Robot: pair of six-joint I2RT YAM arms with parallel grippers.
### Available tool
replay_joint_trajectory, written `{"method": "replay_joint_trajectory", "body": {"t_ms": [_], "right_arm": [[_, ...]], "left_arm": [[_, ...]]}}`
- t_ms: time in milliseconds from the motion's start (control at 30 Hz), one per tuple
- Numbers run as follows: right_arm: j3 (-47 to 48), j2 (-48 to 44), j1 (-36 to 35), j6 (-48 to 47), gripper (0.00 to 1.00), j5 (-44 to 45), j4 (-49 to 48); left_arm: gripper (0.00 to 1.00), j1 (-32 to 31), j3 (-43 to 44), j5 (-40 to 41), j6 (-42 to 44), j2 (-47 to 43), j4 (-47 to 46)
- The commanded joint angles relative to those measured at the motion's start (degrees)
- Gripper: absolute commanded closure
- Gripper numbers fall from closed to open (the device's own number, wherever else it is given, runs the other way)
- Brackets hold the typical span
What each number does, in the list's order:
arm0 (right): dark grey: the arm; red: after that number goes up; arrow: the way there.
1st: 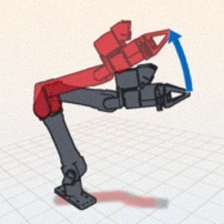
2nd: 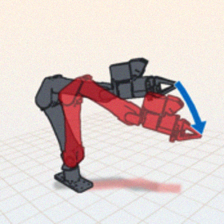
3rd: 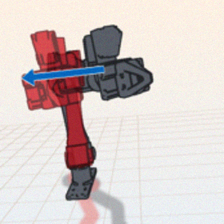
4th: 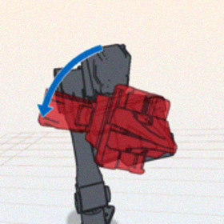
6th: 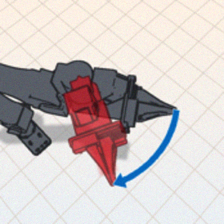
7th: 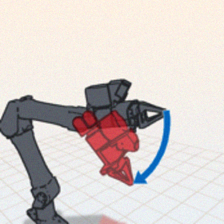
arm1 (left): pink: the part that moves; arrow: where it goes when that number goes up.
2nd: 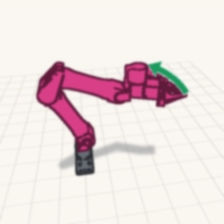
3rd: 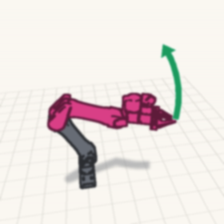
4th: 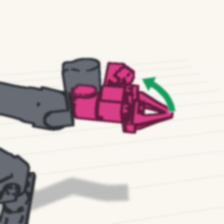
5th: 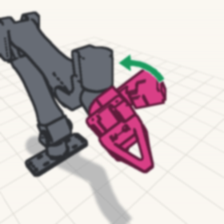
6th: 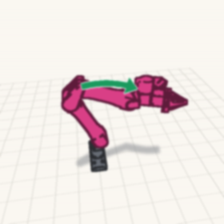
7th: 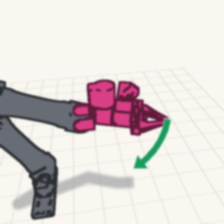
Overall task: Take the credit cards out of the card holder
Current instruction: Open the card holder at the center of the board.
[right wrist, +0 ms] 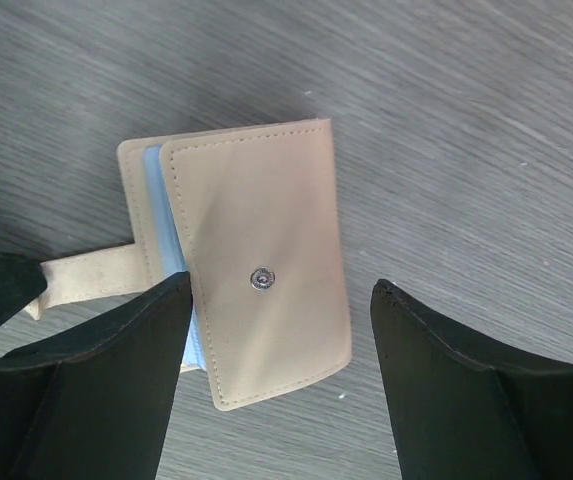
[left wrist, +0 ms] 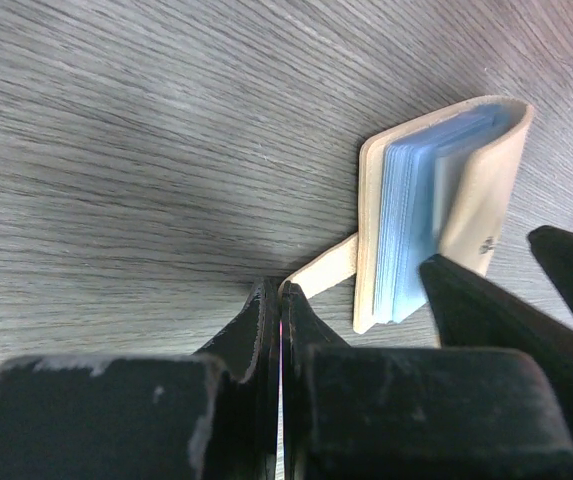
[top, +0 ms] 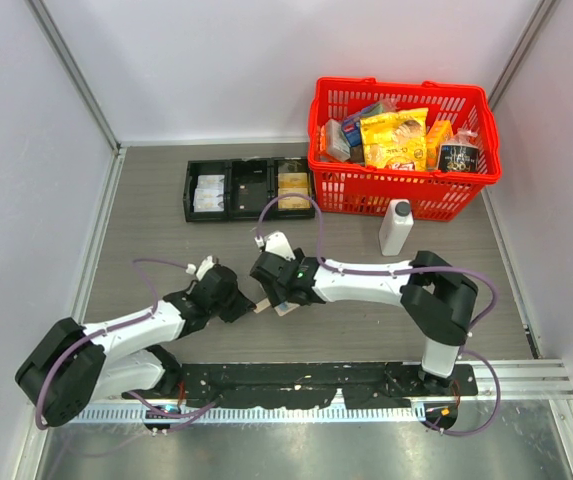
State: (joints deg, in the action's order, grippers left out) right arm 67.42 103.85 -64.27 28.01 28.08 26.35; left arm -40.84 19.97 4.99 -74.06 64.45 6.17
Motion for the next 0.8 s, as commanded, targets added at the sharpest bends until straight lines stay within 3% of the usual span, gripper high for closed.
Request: {"method": "replay_joint_trajectory", "body": {"t_ms": [0, 200, 400, 600, 667, 767], "right_arm": [[-2.19, -6.03, 3.35, 0.29, 0.25, 0.58, 0.37], [-7.91, -11.39, 9.15, 1.7, 0.33, -6.53, -3.05], [-15.03, -13.42, 14.26, 3.98, 0.57, -11.63, -7.71], [-18.2, -11.57, 14.61, 6.7, 0.62, -14.71, -10.78], [-18.81, -11.13, 14.61, 8.02, 0.62, -15.41, -11.67], [-19.43, -11.48, 14.61, 9.95, 0.62, -15.86, -12.81]], "left_arm": [[1.0, 0.15, -0.19, -0.42, 3.13, 2.08, 8.24], [1.0, 0.15, 1.39, -0.51, 4.71, 3.58, 10.17], [1.0, 0.67, 3.41, 0.54, 7.17, 3.5, 12.98], [1.0, 4.71, 6.83, 0.63, 11.3, 4.46, 15.44], [0.96, 6.2, 8.94, 1.07, 13.06, 4.55, 17.2], [0.82, 6.56, 12.72, 2.65, 15.52, 4.11, 21.06]]}}
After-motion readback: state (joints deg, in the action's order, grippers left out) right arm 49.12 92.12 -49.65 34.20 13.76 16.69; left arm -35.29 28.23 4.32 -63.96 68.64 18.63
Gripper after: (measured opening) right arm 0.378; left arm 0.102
